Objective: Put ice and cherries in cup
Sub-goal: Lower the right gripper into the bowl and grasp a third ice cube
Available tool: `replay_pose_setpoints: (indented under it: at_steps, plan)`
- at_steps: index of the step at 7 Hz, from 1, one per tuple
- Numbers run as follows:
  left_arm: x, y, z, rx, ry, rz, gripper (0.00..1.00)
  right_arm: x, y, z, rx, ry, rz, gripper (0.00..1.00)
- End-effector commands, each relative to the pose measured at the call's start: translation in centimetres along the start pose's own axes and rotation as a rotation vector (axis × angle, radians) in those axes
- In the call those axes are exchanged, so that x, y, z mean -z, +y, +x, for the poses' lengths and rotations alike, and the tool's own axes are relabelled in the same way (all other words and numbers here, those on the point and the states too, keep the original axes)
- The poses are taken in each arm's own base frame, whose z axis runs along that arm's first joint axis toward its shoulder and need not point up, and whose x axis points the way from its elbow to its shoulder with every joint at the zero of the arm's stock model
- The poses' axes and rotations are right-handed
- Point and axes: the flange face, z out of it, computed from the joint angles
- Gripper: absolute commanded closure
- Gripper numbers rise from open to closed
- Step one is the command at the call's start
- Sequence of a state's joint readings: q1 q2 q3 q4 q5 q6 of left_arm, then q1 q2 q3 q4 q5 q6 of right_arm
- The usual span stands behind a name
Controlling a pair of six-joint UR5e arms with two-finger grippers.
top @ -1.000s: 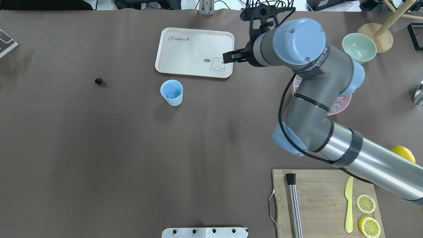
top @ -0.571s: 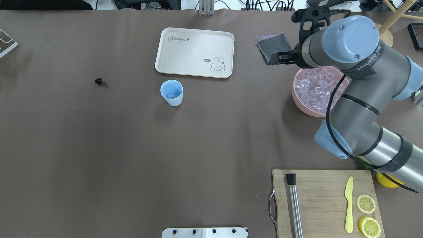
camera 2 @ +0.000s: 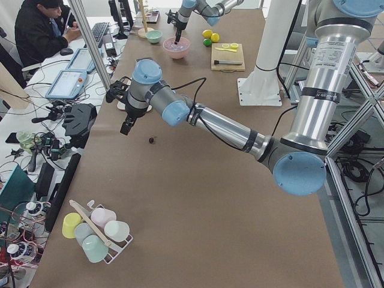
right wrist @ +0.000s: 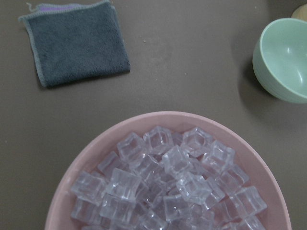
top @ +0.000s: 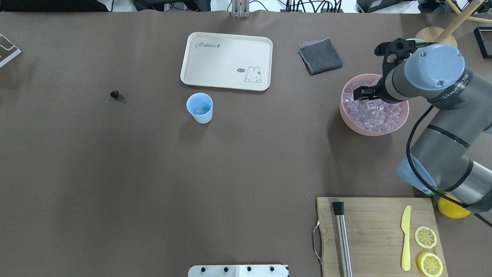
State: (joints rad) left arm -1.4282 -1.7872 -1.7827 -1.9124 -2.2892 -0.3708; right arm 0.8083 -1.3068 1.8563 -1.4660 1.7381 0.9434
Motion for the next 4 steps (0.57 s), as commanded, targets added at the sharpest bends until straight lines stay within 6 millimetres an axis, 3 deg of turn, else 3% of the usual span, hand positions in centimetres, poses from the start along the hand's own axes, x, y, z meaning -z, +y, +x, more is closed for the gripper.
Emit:
replay_pose_setpoints:
  at_steps: [1,4]
  plan:
    - [-0.3,0.2,-0.2,-0.003,-0.001,-0.003,0.02,-2.1,2.1,1.5,0.005,0.012,-0.069,0.45]
    - [-0.4,-0.1,-0.2,-0.005,-0.001,-0.003,0.02,-3.9,4.2,-0.1,0.036,0.021,-0.105,0.43]
